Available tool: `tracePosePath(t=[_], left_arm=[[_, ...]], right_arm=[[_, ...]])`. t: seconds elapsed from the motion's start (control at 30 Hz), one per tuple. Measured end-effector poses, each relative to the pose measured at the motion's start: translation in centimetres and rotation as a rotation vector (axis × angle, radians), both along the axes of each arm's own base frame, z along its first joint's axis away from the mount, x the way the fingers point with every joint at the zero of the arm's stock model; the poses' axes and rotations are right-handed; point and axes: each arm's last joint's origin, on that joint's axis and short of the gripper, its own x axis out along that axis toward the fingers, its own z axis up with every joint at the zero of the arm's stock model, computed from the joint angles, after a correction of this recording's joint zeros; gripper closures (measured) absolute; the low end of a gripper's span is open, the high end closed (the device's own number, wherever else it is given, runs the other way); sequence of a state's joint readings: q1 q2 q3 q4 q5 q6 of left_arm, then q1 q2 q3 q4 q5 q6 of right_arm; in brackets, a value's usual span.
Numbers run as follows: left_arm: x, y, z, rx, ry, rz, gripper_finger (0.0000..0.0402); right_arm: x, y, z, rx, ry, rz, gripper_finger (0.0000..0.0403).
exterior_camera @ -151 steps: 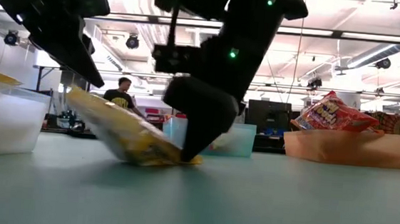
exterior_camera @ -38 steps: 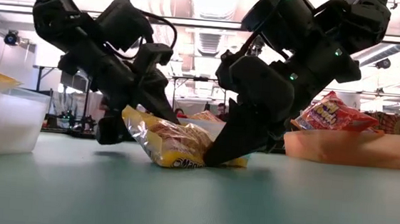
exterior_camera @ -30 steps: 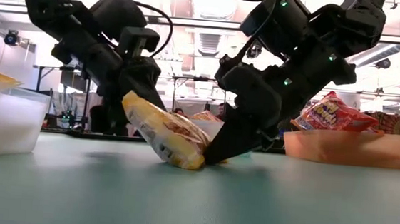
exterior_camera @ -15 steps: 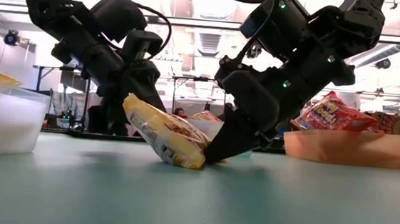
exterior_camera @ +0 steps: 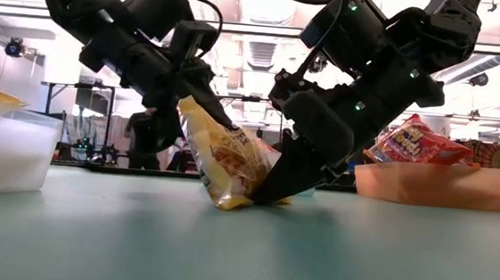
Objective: Sort Maruchan noodles
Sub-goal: Put the yellow noodle pack into the transparent bin
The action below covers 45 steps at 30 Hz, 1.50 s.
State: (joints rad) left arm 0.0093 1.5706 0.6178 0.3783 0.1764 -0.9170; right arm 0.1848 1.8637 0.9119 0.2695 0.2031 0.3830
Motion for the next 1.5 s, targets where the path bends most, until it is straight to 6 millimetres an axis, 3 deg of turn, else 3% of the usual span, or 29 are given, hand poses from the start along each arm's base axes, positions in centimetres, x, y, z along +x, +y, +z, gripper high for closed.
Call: tracePosePath(t=[0.3, 0.77, 1.13, 1.5], left_arm=[[0.9, 0.1, -1.8, 0.035, 0.133, -0.013, 0.0271], [2.1, 0.1, -0.7, 0.122, 0.155, -0.096, 0.0273], [2.5, 0.0, 0.2, 0.136, 0.156, -0.138, 0.0310], [2.7, -0.3, 0.5, 0.138, 0.141, -0.188, 0.0313]], right_arm=[[0.0, -0.1, 0.0, -0.004, 0.003, 0.003, 0.0390], [-0.1, 0.0, 0.0, -0.007, 0.004, 0.007, 0.0390], [-0.5, 0.0, 0.6, -0.034, 0.040, 0.053, 0.0390], [-0.4, 0.4, 1.0, 0.101, 0.039, 0.169, 0.0390]])
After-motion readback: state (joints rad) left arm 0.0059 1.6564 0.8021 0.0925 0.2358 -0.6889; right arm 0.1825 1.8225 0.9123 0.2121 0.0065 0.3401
